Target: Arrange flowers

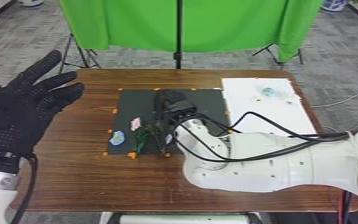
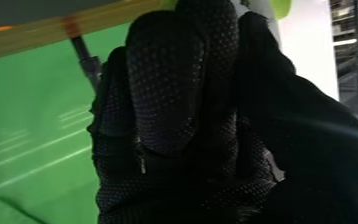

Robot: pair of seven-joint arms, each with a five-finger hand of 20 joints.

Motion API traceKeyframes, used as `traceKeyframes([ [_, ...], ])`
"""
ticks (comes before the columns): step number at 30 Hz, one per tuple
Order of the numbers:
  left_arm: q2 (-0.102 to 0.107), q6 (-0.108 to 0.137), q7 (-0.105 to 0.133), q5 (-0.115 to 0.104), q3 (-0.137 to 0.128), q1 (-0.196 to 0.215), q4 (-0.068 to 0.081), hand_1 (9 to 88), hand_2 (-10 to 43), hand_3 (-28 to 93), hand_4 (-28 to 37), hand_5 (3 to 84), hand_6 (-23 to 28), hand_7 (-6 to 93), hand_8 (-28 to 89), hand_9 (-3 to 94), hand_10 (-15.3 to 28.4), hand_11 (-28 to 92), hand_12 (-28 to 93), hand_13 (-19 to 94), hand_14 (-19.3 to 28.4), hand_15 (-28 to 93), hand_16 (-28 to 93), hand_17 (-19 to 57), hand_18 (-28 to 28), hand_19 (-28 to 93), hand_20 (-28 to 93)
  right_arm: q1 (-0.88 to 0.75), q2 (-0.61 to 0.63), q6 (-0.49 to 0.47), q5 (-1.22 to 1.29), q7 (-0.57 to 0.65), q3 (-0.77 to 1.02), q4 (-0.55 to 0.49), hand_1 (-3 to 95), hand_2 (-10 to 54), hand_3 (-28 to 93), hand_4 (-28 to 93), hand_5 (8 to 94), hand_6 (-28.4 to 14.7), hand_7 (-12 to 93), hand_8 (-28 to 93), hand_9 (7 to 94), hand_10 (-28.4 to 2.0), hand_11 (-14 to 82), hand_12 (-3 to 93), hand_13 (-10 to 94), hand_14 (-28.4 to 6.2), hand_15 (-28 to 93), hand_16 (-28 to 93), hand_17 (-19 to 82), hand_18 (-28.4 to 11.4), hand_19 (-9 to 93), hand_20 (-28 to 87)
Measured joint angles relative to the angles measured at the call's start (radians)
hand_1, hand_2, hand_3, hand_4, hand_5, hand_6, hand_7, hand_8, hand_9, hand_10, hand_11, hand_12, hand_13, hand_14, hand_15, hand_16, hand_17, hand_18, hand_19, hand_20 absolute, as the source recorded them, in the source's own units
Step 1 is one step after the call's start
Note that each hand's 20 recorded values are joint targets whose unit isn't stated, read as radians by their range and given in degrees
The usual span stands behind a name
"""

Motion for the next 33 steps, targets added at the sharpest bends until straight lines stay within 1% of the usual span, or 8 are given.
traceKeyframes([
  [4, 0.000, -0.003, 0.005, 0.000, 0.001, -0.001, 0.002, 22.2, 8.0, 75, -26.8, 28.3, 6.4, 16.4, -11, 26.4, 20.3, 27, 12, 20, 27.7, 49, -9, -9.1, 28.4, 57, 23, 0.026, -0.039, -0.005, 0.037, -0.008, -0.037, 0.026, 54.1, -9.5, 71, -28, 82.6, 3.6, 19, 0, 93.7, -5.8, 15.3, 27.4, 84, -2.8, 57, 20, 35, -16.3, 90, 8],
  [9, 0.005, -0.005, 0.009, 0.000, 0.008, -0.009, 0.006, 22.2, 8.1, 75, -26.8, 28.3, 6.4, 16.5, -11, 26.5, 20.3, 27, 12, 20, 27.7, 49, -9, -9.1, 28.4, 57, 23, 0.046, -0.074, -0.018, 0.072, -0.010, -0.064, 0.053, 53.6, -9.5, 70, -28, 80.7, 4.4, 18, -1, 93.6, -5.9, 15.3, 27.1, 84, -2.9, 58, 20, 35, -16.3, 90, 9],
  [16, 0.007, -0.010, 0.007, 0.000, 0.009, -0.019, 0.009, 22.3, 8.1, 75, -26.7, 28.3, 6.4, 16.6, -11, 26.4, 20.3, 27, 12, 20, 27.8, 49, -9, -9.1, 28.4, 57, 23, 0.061, -0.097, -0.043, 0.077, -0.007, -0.083, 0.057, 51.7, -9.5, 69, -28, 75.9, 4.0, 16, -3, 92.5, -6.4, 14.4, 26.8, 82, -3.1, 58, 19, 34, -16.5, 89, 10],
  [22, 0.011, -0.012, 0.010, 0.000, 0.009, -0.018, 0.010, 22.3, 8.0, 76, -26.7, 28.5, 6.5, 16.6, -11, 26.4, 20.3, 27, 12, 20, 27.7, 50, -9, -9.1, 28.4, 57, 23, 0.070, -0.103, -0.072, 0.077, -0.004, -0.102, 0.059, 47.9, -9.5, 72, -28, 69.8, 3.7, 16, -5, 90.8, -7.0, 16.5, 25.8, 81, -3.4, 59, 19, 33, -16.7, 88, 11],
  [26, 0.011, -0.013, 0.007, 0.000, 0.014, -0.022, 0.013, 22.4, 8.0, 76, -26.5, 28.5, 6.5, 16.6, -11, 26.5, 20.4, 27, 12, 20, 27.8, 50, -9, -9.1, 28.4, 57, 23, 0.069, -0.102, -0.103, 0.074, 0.002, -0.101, 0.062, 46.8, -9.5, 72, -28, 66.3, 3.5, 16, -12, 89.1, -7.3, 17.3, 24.8, 80, -3.8, 60, 18, 32, -17.2, 88, 12],
  [29, 0.011, -0.015, 0.002, 0.000, 0.019, -0.027, 0.015, 22.4, 8.0, 76, -26.5, 28.6, 6.4, 16.7, -11, 26.6, 20.4, 27, 12, 20, 27.8, 50, -9, -9.1, 28.4, 57, 23, 0.068, -0.102, -0.132, 0.074, 0.006, -0.096, 0.065, 45.9, -9.5, 72, -28, 64.6, 3.1, 16, -13, 87.9, -7.7, 17.9, 23.6, 80, -4.0, 60, 18, 32, -17.4, 88, 13],
  [33, 0.011, -0.018, -0.007, 0.000, 0.021, -0.029, 0.016, 22.5, 8.0, 76, -26.4, 28.7, 6.5, 16.8, -11, 26.7, 20.5, 27, 12, 20, 27.8, 50, -9, -9.0, 28.4, 57, 23, 0.067, -0.102, -0.141, 0.074, 0.011, -0.094, 0.065, 45.1, -9.5, 73, -28, 64.0, 2.8, 16, -13, 87.6, -8.0, 19.0, 22.6, 80, -4.1, 60, 17, 32, -17.5, 87, 13],
])
